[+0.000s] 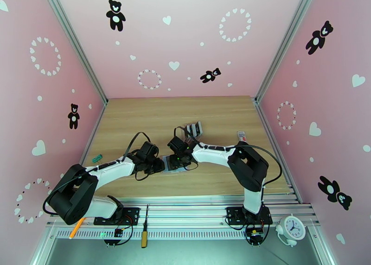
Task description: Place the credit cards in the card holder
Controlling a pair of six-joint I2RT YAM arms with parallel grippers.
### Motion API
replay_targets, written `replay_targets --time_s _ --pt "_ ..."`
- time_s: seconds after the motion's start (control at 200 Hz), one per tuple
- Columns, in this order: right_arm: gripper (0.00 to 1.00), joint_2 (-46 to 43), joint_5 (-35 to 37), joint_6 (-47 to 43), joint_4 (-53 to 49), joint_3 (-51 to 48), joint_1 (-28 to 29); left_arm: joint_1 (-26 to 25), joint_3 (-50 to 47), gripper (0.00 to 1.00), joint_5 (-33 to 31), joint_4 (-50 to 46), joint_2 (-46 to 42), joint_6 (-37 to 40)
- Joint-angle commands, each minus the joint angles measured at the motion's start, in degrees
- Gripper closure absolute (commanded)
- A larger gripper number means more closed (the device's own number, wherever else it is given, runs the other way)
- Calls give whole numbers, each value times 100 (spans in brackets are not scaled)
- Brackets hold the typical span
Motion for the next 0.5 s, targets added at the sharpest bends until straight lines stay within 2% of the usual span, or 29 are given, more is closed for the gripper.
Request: replay_targets --time_s 0.0,0.496 --pt "65 131 -21 -57 -167 205 55 -58 -34 72 95 141 53 -82" --pt "65 219 -111 -43 -143 323 99 -59 1 71 43 158 88 -91"
